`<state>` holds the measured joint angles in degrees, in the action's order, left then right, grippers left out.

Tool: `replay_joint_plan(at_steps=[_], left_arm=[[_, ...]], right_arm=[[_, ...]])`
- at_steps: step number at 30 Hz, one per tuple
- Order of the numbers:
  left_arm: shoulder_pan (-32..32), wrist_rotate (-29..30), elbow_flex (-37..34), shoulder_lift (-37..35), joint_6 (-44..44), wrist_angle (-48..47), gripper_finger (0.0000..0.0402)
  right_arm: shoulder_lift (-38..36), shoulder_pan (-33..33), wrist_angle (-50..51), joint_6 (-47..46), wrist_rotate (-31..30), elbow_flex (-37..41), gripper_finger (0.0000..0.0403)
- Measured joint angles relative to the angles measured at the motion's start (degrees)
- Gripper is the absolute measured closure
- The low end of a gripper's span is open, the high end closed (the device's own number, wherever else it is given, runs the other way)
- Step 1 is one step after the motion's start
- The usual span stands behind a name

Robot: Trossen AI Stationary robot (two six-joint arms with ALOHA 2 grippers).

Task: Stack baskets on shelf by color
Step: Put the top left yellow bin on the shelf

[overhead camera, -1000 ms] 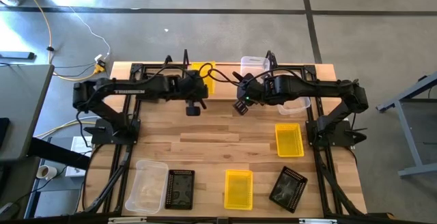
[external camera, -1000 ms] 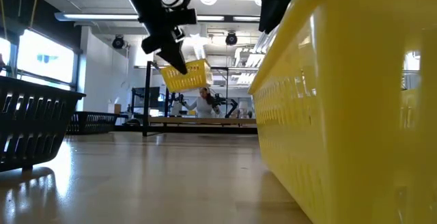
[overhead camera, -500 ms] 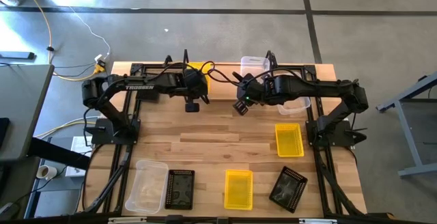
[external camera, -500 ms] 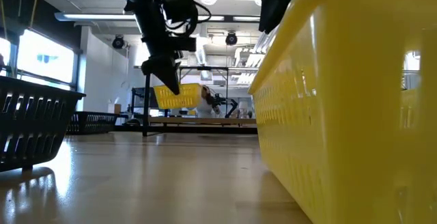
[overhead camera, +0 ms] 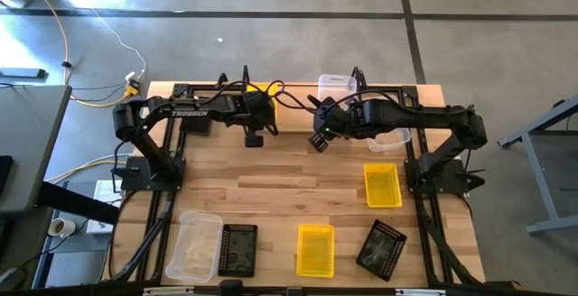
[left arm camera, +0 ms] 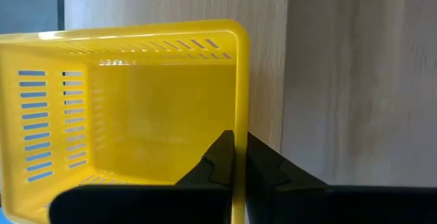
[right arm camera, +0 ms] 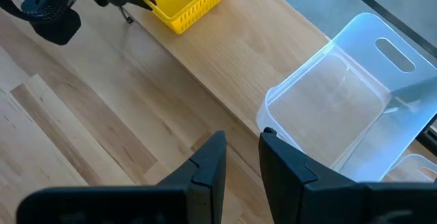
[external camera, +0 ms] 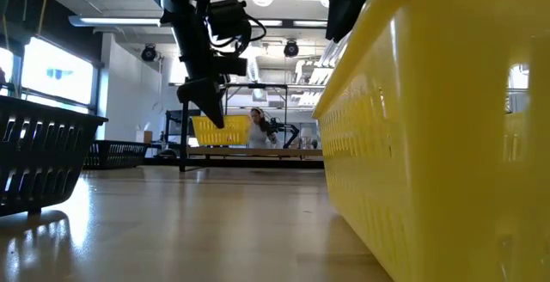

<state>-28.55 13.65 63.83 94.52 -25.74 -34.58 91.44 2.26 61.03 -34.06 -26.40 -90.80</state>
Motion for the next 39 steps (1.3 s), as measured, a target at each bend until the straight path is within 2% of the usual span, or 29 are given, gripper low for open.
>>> replay_joint_plan(at_steps=[9, 35, 39], left_arm=[[0.01, -0.04, 0.00, 0.00, -1.01, 0.01, 0.0382], [0.03, -2.54, 0.00, 0.00, -0.85, 0.23, 0.0380], [0.01, -2.54, 0.00, 0.00, -0.38, 0.16, 0.0368]], right_arm=[[0.00, 0.00, 0.01, 1.05, 0.01, 0.00, 0.0327], [0.00, 0.00, 0.03, 1.05, 1.37, 0.00, 0.0327], [0.00, 0.02, 0.03, 1.05, 1.36, 0.00, 0.0327]])
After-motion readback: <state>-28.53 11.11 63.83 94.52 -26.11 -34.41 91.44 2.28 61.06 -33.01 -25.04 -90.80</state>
